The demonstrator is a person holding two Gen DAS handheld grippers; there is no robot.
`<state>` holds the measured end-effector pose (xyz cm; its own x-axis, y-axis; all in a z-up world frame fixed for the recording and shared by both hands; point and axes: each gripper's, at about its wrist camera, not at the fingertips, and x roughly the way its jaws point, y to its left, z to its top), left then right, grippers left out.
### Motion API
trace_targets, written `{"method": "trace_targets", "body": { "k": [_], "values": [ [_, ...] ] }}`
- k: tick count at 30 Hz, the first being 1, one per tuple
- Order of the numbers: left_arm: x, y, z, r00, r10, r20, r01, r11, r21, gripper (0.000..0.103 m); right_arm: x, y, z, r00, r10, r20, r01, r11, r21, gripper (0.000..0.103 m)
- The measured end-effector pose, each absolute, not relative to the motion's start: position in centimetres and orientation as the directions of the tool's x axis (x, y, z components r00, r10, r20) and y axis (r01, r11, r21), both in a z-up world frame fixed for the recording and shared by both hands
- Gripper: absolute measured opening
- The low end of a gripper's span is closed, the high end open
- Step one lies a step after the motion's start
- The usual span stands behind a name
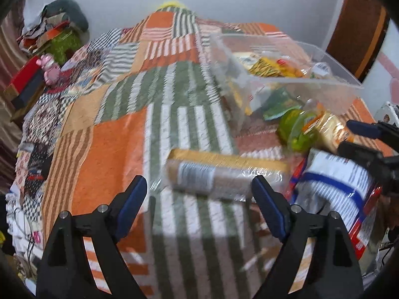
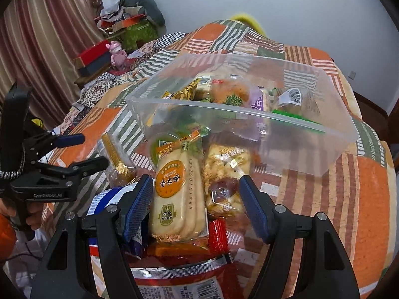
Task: Organize snacks
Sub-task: 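Move the right tool to the stick-biscuit pack while the left approaches the gold-striped biscuit roll, then close the right tool on the stick-biscuit pack while the left grips the gold-striped roll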
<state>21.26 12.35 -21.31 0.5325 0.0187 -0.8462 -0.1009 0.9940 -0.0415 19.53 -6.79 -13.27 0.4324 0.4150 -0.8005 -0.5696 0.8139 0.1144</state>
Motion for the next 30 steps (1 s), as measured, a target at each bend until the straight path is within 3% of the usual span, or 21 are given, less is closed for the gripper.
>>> {"method": "trace_targets", "body": {
  "k": [9,14,22,28,30],
  "values": [
    [23.7,11.3,-20.0,0.563,-0.008,-0.827,-0.156,0.981,-0.116,0.087,19.3,-6.9,-13.5,0.435,0.414,-0.799,-0.574,0.812,0.108,0.068],
    [24.6,8.9,-21.3,0.565,0.071,-0.822,-0.102,0.995,0.015,0.088,19.0,-6.8,-13.7,0.433,0.402,-0.807,-0.596,0.799,0.078,0.069],
    [21.7,11.6,-22.3,0.518,0.094,-0.851,-0.103,0.994,0.047,0.087,19.1,-7.1,-13.7,0.429,0.401,-0.809,-0.602,0.795,0.075,0.067],
    [19.2,13.8,-24.3,0.456,0.102,-0.884,-0.129,0.99,0.048,0.087,18.4,-7.9,-13.4,0.436,0.408,-0.803,-0.598,0.797,0.08,0.053],
    [18.9,14.0,-24.2,0.467,0.1,-0.879,-0.142,0.989,0.038,0.087,18.4,-8.1,-13.3,0.428,0.419,-0.801,-0.6,0.794,0.094,0.041]
  ]
}}
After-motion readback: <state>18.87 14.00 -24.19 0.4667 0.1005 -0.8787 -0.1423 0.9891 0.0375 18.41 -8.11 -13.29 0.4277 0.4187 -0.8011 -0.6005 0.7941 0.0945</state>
